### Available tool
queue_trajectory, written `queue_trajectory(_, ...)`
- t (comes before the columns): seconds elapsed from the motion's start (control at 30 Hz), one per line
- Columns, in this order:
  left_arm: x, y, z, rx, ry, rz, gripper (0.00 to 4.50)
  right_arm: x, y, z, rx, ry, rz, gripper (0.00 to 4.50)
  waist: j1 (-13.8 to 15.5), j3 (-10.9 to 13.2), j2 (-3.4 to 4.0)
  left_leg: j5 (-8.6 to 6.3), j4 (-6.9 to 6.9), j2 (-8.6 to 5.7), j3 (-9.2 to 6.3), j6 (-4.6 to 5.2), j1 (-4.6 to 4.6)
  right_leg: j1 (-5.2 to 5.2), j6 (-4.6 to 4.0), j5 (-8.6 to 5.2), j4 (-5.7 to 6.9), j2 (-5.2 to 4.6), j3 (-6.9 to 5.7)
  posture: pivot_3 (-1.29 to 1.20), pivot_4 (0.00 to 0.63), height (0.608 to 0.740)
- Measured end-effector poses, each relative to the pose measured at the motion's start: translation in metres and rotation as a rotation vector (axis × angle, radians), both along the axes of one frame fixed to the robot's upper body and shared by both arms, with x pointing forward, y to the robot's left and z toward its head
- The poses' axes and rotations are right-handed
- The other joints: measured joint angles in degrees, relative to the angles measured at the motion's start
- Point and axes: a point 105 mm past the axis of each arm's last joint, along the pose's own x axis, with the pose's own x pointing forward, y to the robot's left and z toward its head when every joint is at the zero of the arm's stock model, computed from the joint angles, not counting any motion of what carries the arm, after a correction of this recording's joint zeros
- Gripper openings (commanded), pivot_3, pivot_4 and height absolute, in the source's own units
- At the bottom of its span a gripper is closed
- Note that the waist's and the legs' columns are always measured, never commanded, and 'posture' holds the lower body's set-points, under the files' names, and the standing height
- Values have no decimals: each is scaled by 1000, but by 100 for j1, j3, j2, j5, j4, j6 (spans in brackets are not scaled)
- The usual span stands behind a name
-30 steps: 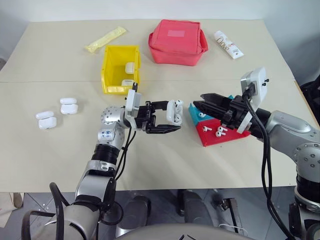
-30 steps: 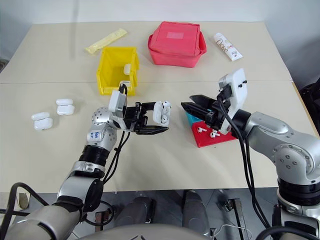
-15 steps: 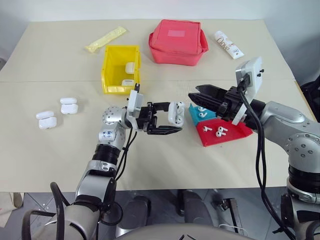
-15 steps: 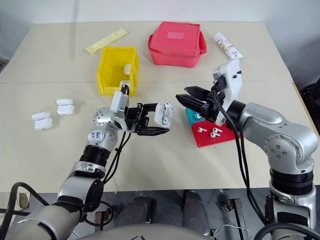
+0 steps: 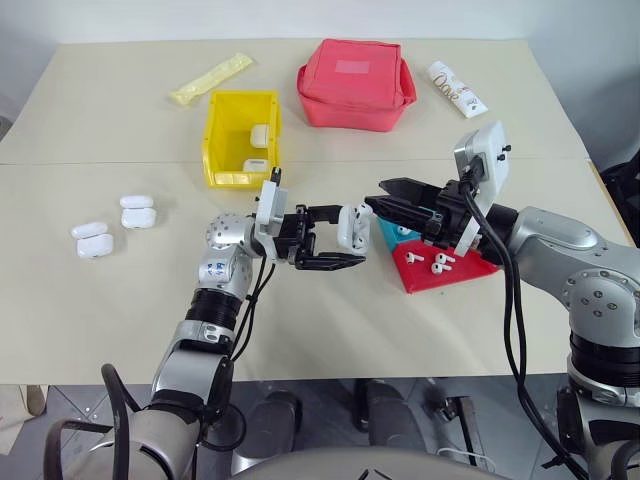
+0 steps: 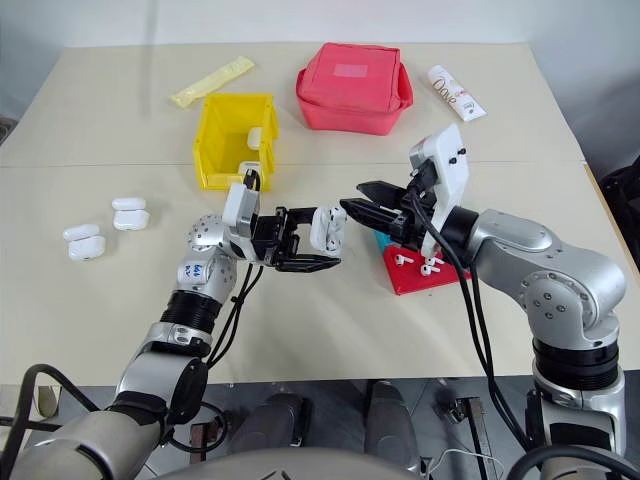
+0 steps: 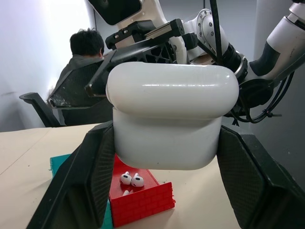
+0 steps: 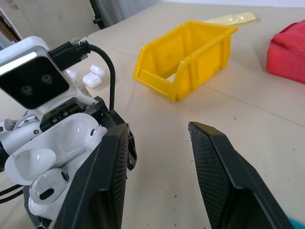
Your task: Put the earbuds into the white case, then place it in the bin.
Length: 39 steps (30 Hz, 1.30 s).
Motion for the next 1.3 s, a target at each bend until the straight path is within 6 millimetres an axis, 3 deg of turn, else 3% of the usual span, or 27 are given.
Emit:
queue_trajectory(0.9, 2, 1, -1, -5, 3, 21, 2779, -5, 7, 4, 6, -12, 19, 2055, 0, 0, 0, 0, 0, 0, 0, 0, 0, 0, 0, 0, 0, 0, 0, 0, 150, 740)
queue_trajectory(1.03, 7, 7, 0, -7, -5, 63, 2779, -3, -13, 5, -13, -21, -61, 2055, 15, 0, 0, 0, 0, -2, -1, 1, -2, 0, 0, 0, -2, -1, -1, 0, 150, 740)
queue_trajectory(1.3, 8, 23, -12, 5, 30, 127, 2779, -18, -53, -16, -152, 35, -189, 2055, 19, 2, 0, -1, -1, 0, -1, 2, -2, 1, 0, 0, -5, -2, -1, 0, 150, 740)
